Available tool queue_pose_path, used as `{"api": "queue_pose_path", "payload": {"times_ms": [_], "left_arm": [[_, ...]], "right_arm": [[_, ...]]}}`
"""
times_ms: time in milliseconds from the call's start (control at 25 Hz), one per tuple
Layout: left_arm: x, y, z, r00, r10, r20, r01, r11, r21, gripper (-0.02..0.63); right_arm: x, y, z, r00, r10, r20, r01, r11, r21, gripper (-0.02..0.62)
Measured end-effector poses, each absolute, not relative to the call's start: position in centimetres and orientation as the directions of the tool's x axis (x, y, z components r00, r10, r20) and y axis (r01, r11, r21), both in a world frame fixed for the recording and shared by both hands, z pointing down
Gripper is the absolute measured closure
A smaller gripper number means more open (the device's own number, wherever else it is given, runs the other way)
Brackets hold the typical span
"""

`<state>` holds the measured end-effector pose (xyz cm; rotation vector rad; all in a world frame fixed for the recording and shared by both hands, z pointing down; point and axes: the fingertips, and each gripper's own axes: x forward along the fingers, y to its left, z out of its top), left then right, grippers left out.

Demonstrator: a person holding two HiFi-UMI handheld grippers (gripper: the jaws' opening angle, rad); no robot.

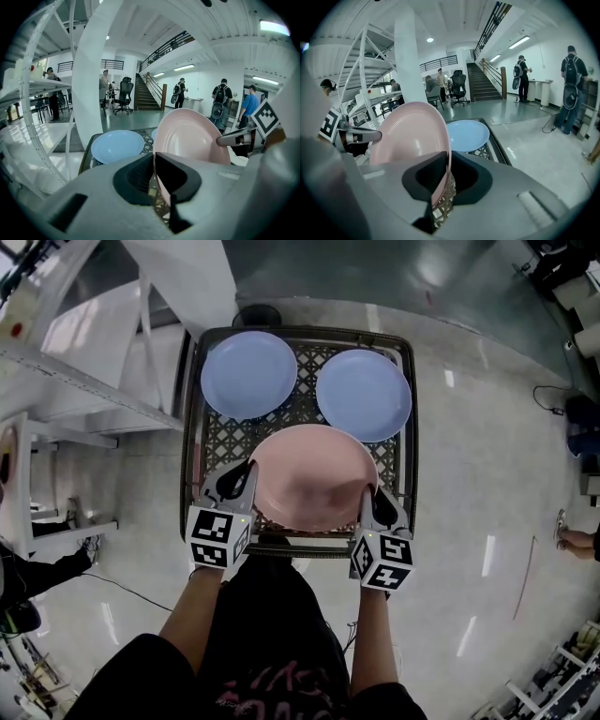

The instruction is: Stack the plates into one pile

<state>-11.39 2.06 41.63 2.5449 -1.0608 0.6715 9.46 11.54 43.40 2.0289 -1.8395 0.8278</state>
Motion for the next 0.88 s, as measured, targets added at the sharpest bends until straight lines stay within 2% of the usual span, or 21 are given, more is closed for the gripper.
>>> {"api": "queue_pose_path", "payload": {"times_ms": [880], "left_arm": [[-10.7,-5.5,41.6,0.677,-0.541,0.499,-0.686,-0.709,0.162,0.591]], "right_arm": [[10.0,4.6,42.3,0.088,-0.798,0.596,-0.974,-0.194,-0.115,0.551]]}}
